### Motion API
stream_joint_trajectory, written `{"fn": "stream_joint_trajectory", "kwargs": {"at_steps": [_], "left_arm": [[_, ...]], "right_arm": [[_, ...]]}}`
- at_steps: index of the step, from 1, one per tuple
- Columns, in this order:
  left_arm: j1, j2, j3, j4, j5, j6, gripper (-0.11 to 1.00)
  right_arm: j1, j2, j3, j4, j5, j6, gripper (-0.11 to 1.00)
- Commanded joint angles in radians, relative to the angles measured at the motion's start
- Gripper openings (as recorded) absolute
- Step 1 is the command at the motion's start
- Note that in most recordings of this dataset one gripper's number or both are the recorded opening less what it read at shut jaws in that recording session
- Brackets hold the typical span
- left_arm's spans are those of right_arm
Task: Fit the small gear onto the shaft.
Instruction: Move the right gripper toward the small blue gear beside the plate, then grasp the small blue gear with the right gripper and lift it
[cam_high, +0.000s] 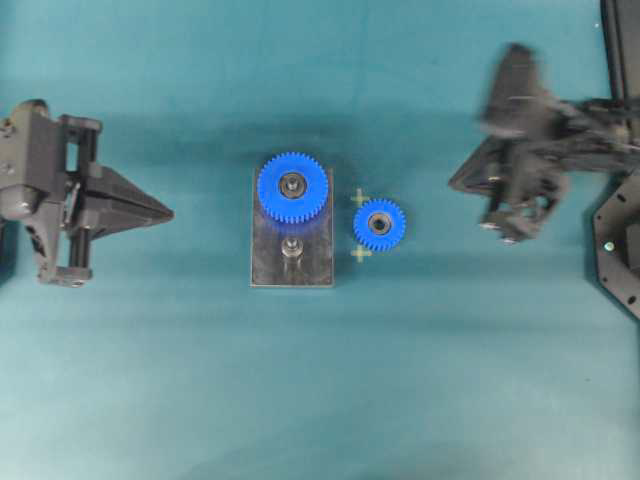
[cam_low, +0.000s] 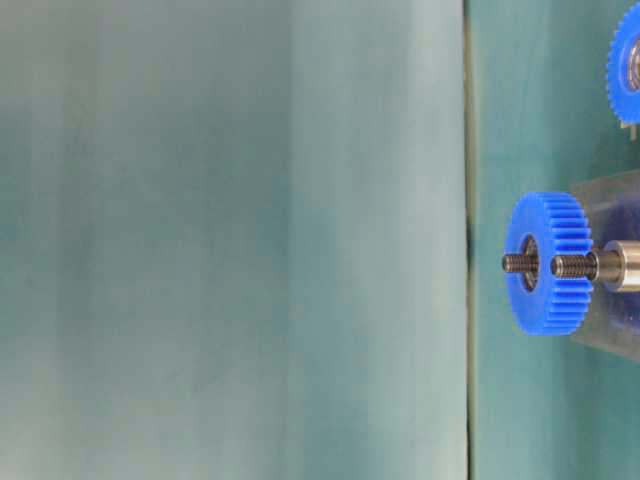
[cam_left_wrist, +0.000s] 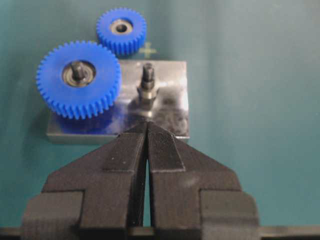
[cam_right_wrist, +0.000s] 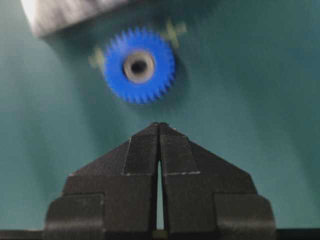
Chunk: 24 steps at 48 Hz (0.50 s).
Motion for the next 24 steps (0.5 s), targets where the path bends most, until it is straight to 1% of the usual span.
{"fn": "stream_joint_trajectory", "kwargs": {"at_steps": [1, 5, 8, 11, 18, 21, 22, 24], "left_arm": [[0.0, 0.02, -0.034, 0.003, -0.006, 0.0, 0.0], [0.0, 0.034, -0.043, 0.003, -0.008, 0.0, 0.0], [0.0, 0.041, -0.048, 0.003, -0.008, 0.0, 0.0], [0.0, 0.049, -0.049, 0.003, -0.006, -0.005, 0.0], [-0.002, 0.055, -0.049, 0.003, -0.006, -0.006, 0.0], [-0.002, 0.055, -0.049, 0.003, -0.006, -0.006, 0.0], [-0.002, 0.055, -0.049, 0.003, -0.006, -0.006, 0.0], [-0.002, 0.055, -0.049, 0.003, -0.006, -0.006, 0.0]], "right_arm": [[-0.021, 0.091, -0.081, -0.002, 0.048, 0.005, 0.01], [-0.034, 0.184, -0.132, -0.003, 0.054, -0.002, 0.03], [-0.037, 0.238, -0.156, -0.003, 0.055, -0.003, 0.11], [-0.04, 0.284, -0.181, -0.003, 0.061, 0.003, 0.26], [-0.04, 0.377, -0.224, -0.003, 0.074, -0.002, 0.69], [-0.038, 0.408, -0.238, -0.003, 0.071, -0.003, 0.85], [-0.037, 0.417, -0.241, -0.003, 0.069, -0.003, 0.88], [-0.037, 0.433, -0.247, -0.003, 0.064, -0.005, 0.89]]}}
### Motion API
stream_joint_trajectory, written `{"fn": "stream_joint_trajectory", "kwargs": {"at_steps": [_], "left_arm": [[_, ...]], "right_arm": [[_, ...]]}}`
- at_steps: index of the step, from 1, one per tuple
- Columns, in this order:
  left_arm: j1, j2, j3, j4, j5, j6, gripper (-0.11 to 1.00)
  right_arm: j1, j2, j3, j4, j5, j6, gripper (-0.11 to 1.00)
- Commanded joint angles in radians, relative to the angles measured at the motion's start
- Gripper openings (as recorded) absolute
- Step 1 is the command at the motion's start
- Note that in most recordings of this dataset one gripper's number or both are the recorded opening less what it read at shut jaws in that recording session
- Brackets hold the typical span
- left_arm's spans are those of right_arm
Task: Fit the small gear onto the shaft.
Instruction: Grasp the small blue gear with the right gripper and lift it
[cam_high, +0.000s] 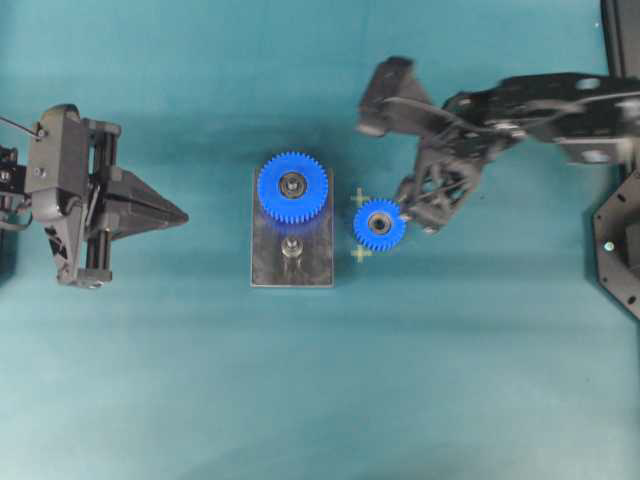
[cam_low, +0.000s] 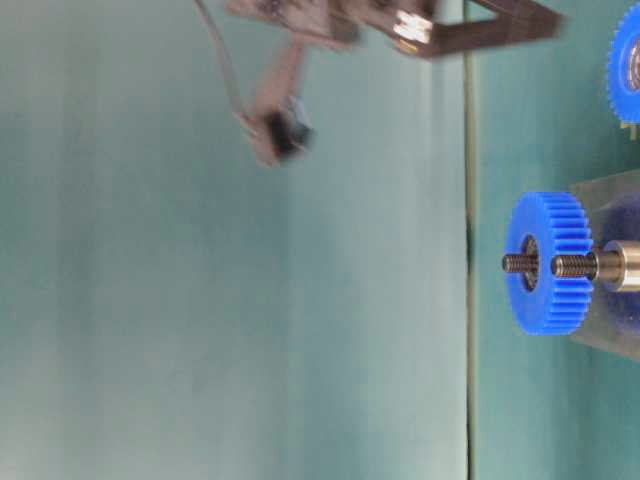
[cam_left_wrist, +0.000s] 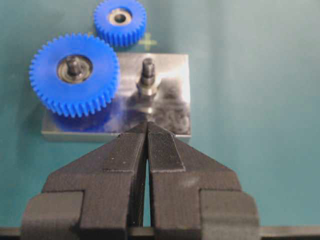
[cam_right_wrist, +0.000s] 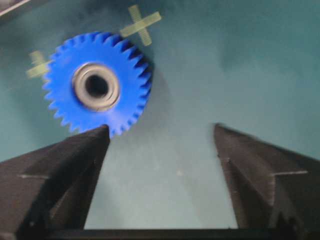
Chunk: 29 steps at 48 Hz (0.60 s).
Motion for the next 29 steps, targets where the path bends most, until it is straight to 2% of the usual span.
{"fn": "stream_joint_trajectory", "kwargs": {"at_steps": [1, 29], "left_arm": [[-0.002, -0.003, -0.021, 0.003, -0.006, -0.003, 0.0], [-0.002, -0.003, -0.017, 0.003, -0.006, -0.005, 0.0]], "right_arm": [[-0.002, 0.023, -0.035, 0.0, -0.012, -0.003, 0.88], [0.052, 0.137, -0.087, 0.0, -0.018, -0.012, 0.86]]}}
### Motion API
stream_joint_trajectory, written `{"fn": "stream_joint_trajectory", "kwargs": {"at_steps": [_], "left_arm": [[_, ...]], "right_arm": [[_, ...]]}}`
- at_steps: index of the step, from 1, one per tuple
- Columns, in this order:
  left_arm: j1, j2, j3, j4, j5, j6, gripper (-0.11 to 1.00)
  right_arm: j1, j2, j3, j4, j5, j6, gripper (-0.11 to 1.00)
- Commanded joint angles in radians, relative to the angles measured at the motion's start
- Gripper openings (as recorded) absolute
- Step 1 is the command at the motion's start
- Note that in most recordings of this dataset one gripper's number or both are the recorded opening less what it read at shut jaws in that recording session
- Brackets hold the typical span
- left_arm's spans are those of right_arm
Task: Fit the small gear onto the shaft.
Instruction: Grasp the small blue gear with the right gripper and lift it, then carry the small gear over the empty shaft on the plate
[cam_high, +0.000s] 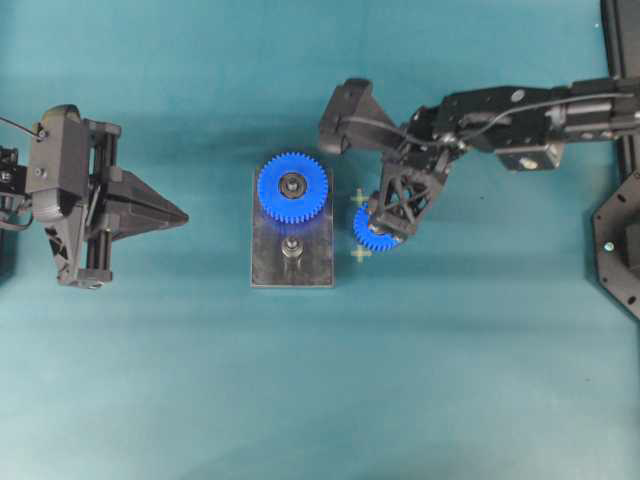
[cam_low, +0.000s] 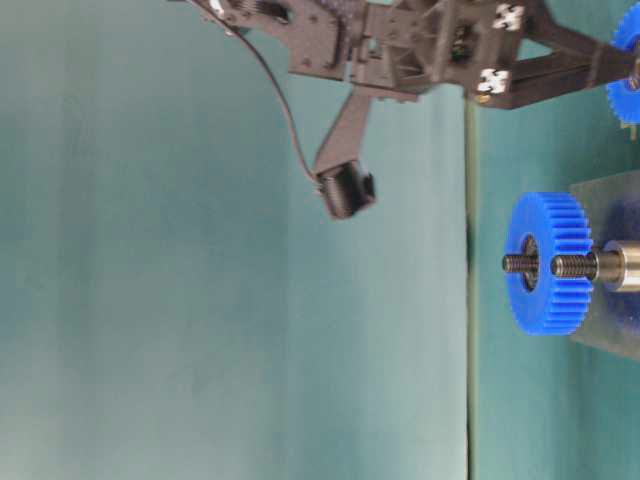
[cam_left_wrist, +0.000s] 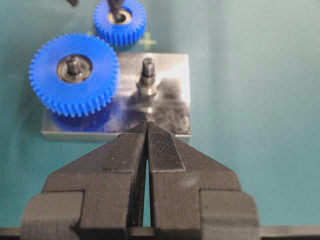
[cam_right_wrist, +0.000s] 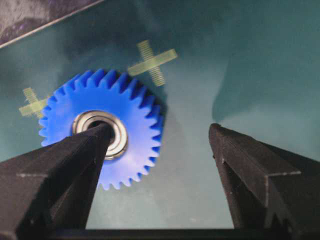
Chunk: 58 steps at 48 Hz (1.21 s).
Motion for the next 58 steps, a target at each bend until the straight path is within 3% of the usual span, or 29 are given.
{"fn": "stream_joint_trajectory", "kwargs": {"at_steps": [1, 16, 23, 25, 35, 46, 58], "left_arm": [[-0.002, -0.003, -0.017, 0.003, -0.006, -0.002, 0.0], [-0.002, -0.003, -0.012, 0.003, -0.008, -0.002, 0.0], [-0.002, -0.003, -0.012, 0.003, -0.012, -0.002, 0.0], [-0.002, -0.003, -0.014, 0.002, -0.012, -0.002, 0.0], [-0.002, -0.003, -0.014, 0.003, -0.014, -0.003, 0.0], [-0.002, -0.002, -0.012, 0.003, -0.015, -0.003, 0.0], [-0.002, 0.0, -0.011, 0.003, -0.015, -0.003, 0.0]], "right_arm": [[0.014, -0.005, -0.018, -0.002, -0.003, -0.008, 0.86], [0.017, 0.017, -0.023, -0.002, -0.003, -0.003, 0.79], [0.018, 0.009, -0.029, -0.002, 0.0, -0.003, 0.41], [0.018, 0.006, -0.034, -0.002, 0.002, -0.003, 0.36], [0.023, -0.041, -0.1, 0.005, 0.084, 0.002, 0.36], [0.04, -0.057, -0.275, 0.005, 0.282, -0.008, 0.36], [0.092, 0.026, -0.468, 0.006, 0.387, -0.06, 0.36]]}}
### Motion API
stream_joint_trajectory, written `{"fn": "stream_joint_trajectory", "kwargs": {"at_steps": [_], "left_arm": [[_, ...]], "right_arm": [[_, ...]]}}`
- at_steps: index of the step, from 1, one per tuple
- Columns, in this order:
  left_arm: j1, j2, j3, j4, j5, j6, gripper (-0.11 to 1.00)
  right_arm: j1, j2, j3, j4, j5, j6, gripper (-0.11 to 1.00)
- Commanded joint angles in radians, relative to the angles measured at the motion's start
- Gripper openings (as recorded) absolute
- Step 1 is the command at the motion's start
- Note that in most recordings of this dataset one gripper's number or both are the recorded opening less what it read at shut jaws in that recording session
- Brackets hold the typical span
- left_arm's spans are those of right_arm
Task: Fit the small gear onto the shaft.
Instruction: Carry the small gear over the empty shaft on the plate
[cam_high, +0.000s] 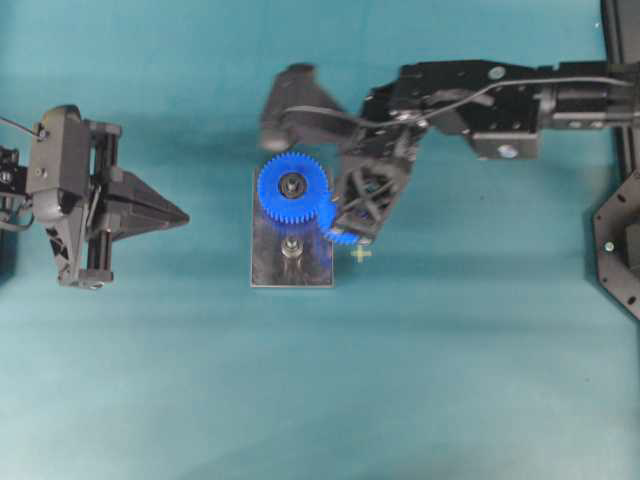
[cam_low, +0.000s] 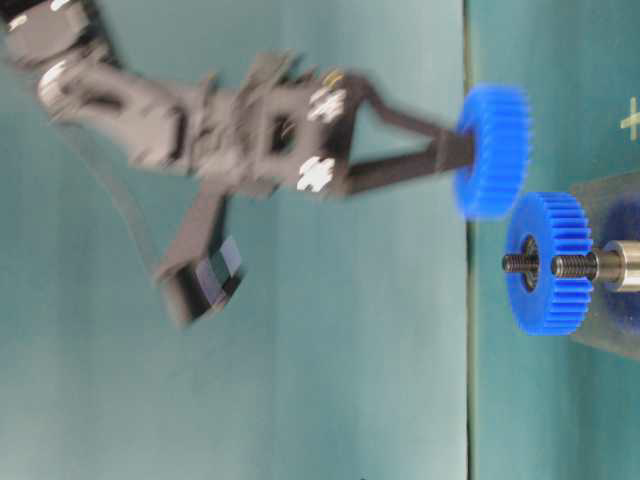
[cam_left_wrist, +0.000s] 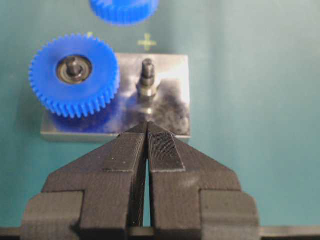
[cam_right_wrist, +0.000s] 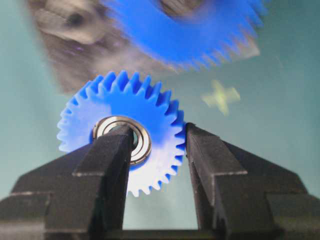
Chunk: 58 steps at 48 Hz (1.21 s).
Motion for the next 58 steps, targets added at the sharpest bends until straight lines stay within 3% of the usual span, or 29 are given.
{"fn": "stream_joint_trajectory", "kwargs": {"at_steps": [1, 19, 58], "left_arm": [[-0.002, -0.002, -0.012, 0.003, -0.009, -0.002, 0.0], [-0.002, -0.003, -0.011, 0.003, -0.011, -0.003, 0.0], [-0.002, -0.008, -0.008, 0.003, -0.011, -0.005, 0.0]], "right_arm": [[0.02, 0.023, -0.092, 0.005, 0.02, -0.025, 0.36], [0.06, 0.176, -0.264, 0.011, 0.061, -0.032, 0.36], [0.055, 0.195, -0.27, -0.006, 0.092, -0.02, 0.36]]}}
